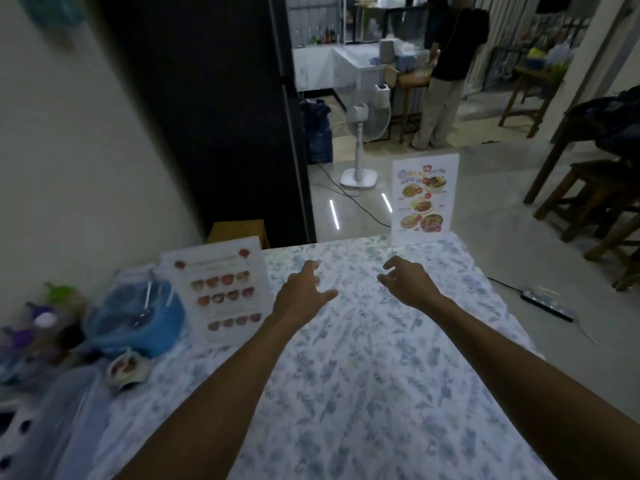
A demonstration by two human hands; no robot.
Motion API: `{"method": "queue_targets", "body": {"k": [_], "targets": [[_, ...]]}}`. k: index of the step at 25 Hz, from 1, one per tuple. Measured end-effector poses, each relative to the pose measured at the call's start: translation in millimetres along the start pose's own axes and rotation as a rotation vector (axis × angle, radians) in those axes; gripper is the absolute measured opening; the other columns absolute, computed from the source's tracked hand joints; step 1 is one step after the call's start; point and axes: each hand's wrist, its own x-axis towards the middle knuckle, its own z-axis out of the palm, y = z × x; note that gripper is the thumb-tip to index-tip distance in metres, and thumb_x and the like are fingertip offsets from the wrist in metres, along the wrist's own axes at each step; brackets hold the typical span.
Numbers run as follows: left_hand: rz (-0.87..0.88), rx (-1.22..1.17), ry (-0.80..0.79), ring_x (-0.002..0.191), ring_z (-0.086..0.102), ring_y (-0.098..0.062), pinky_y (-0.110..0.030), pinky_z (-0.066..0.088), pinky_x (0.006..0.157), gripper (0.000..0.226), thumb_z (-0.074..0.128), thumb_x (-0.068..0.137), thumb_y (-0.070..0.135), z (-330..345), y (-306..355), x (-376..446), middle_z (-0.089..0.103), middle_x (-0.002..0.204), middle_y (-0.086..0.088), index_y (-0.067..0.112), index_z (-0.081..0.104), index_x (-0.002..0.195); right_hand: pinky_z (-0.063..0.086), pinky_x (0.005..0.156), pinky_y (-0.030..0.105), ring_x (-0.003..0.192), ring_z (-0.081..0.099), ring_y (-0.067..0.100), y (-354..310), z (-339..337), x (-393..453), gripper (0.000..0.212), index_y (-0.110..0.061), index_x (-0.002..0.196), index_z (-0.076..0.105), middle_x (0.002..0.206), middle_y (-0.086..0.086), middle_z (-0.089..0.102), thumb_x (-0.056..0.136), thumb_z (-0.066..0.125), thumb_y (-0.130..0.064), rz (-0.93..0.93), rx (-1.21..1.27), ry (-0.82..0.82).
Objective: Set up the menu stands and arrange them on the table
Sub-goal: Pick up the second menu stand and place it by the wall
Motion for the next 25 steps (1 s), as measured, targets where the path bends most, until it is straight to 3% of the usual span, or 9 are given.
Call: {"method": "queue_targets", "body": {"k": [7, 11, 15, 18, 21, 23, 25], "targets": [[-0.14, 0.049, 0.078, 0.114, 0.065, -0.022, -0.036, 0.051, 0.093, 0.082, 0.074, 0.081, 0.049, -75.1, -104.2, -72.3, 0.068, 0.125, -0.002, 0.022, 0.035, 0.148, 0.056, 0.08, 0.037, 0.097, 0.067, 0.026, -90.0, 113.4, -35.0, 0.041, -0.019, 0.122, 0.059, 0.115, 0.012, 0.07, 0.089, 0.064, -0.044, -0.109, 0.011, -0.192], [-0.262, 0.017, 0.153, 0.112, 0.064, -0.023, -0.032, 0.049, 0.087, 0.071, 0.077, 0.082, 0.041, -105.9, -160.3, -84.3, 0.068, 0.125, -0.004, 0.016, 0.044, 0.14, 0.056, 0.08, 0.038, 0.1, 0.067, 0.029, -108.2, 157.6, -26.9, 0.045, -0.017, 0.126, 0.057, 0.121, 0.013, 0.069, 0.09, 0.063, -0.043, -0.089, -0.021, -0.267], [-0.397, -0.009, 0.237, 0.114, 0.062, -0.03, -0.043, 0.052, 0.094, 0.071, 0.082, 0.078, 0.037, -121.9, -207.6, -64.6, 0.063, 0.128, -0.013, 0.01, 0.046, 0.133, 0.054, 0.089, 0.04, 0.111, 0.064, 0.032, -111.0, 186.8, 1.6, 0.07, -0.01, 0.138, 0.043, 0.129, 0.016, 0.064, 0.084, 0.073, -0.044, -0.107, -0.051, -0.333], [-0.501, -0.029, 0.319, 0.124, 0.055, -0.036, -0.051, 0.047, 0.101, 0.086, 0.088, 0.072, 0.033, -129.1, -234.9, -32.8, 0.055, 0.137, -0.021, 0.004, 0.041, 0.138, 0.051, 0.089, 0.036, 0.112, 0.064, 0.03, -114.9, 204.8, 36.6, 0.085, -0.011, 0.142, 0.038, 0.132, 0.015, 0.061, 0.076, 0.081, -0.043, -0.148, -0.05, -0.444], [-0.556, -0.032, 0.302, 0.124, 0.056, -0.036, -0.05, 0.048, 0.1, 0.086, 0.089, 0.07, 0.034, -126.3, -251.8, -1.8, 0.057, 0.135, -0.019, 0.004, 0.043, 0.137, 0.054, 0.092, 0.035, 0.098, 0.068, 0.022, -117.2, 216.3, 66.9, 0.059, -0.015, 0.132, 0.057, 0.123, 0.01, 0.069, 0.081, 0.079, -0.035, -0.267, -0.083, -0.569], [-0.512, -0.059, 0.288, 0.115, 0.063, -0.031, -0.045, 0.052, 0.094, 0.068, 0.088, 0.072, 0.032, -122.8, -259.4, 14.5, 0.067, 0.126, -0.013, 0.008, 0.055, 0.127, 0.053, 0.098, 0.037, 0.102, 0.07, 0.021, -119.8, 217.2, 78.0, 0.039, -0.017, 0.125, 0.069, 0.121, 0.006, 0.073, 0.088, 0.072, -0.027, -0.371, -0.112, -0.637], [-0.466, -0.093, 0.269, 0.107, 0.069, -0.025, -0.042, 0.055, 0.09, 0.057, 0.087, 0.073, 0.035, -122.2, -265.1, 31.3, 0.073, 0.117, -0.006, 0.013, 0.063, 0.12, 0.052, 0.099, 0.032, 0.107, 0.07, 0.022, -123.4, 215.5, 90.4, 0.034, -0.018, 0.126, 0.069, 0.124, 0.004, 0.072, 0.092, 0.066, -0.022, -0.451, -0.143, -0.686]]}}
